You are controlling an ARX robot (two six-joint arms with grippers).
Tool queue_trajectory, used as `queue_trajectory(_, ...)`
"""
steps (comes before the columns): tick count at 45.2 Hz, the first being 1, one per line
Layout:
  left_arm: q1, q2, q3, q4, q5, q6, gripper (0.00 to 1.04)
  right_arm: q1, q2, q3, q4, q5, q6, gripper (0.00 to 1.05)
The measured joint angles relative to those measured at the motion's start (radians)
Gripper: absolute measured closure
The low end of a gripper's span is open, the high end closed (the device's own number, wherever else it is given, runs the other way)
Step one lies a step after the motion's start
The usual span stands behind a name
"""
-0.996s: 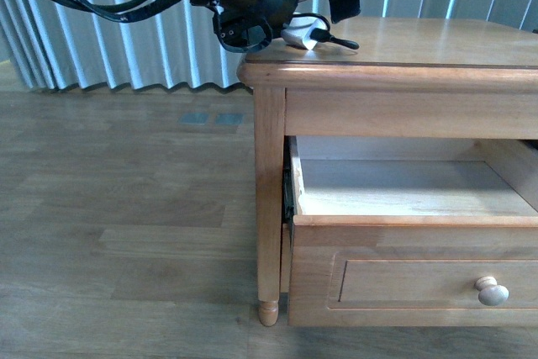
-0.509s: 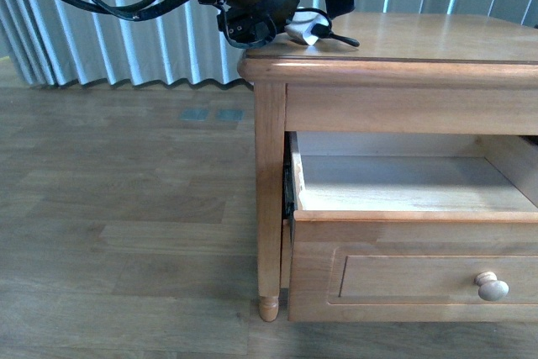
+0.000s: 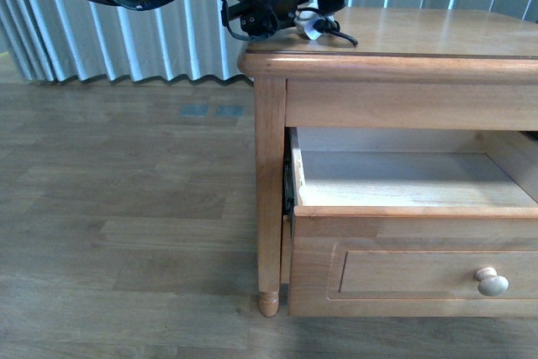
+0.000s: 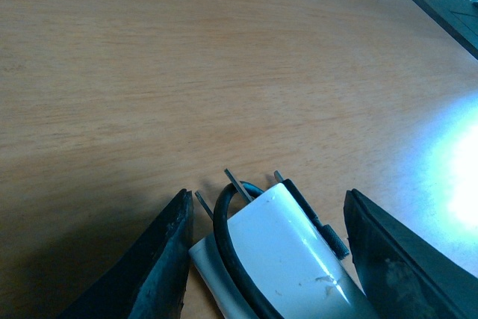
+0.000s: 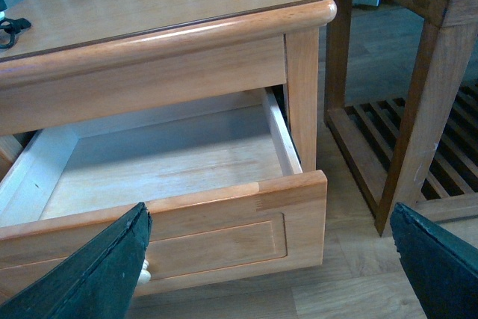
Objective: Put charger into drawer
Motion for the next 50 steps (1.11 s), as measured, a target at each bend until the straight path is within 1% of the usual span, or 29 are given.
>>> queue_trajectory(11, -0.012, -0.003, -0.027, 0.058, 0.017, -0.008, 0.48, 0.000, 0.000, 0.000, 0.000, 0.000, 0.000, 0.08)
queue_trajectory(21, -0.040, -0.050, -0.106, 0.117, 0.021, -0.018, 0.48, 0.000, 0.000, 0.000, 0.000, 0.000, 0.000, 0.08)
queue_trajectory(31, -0.106, -0.194, -0.239, 0.182, 0.007, -0.023, 0.48, 0.000, 0.000, 0.000, 0.000, 0.000, 0.000, 0.08)
queue_trajectory(38, -0.166, -0.265, -0.318, 0.212, 0.041, 0.000, 0.48, 0.000, 0.000, 0.000, 0.000, 0.000, 0.000, 0.08)
queue_trajectory(50, -0.256, -0.284, -0.405, 0.233, 0.076, 0.024, 0.48, 0.000, 0.000, 0.000, 0.000, 0.000, 0.000, 0.08)
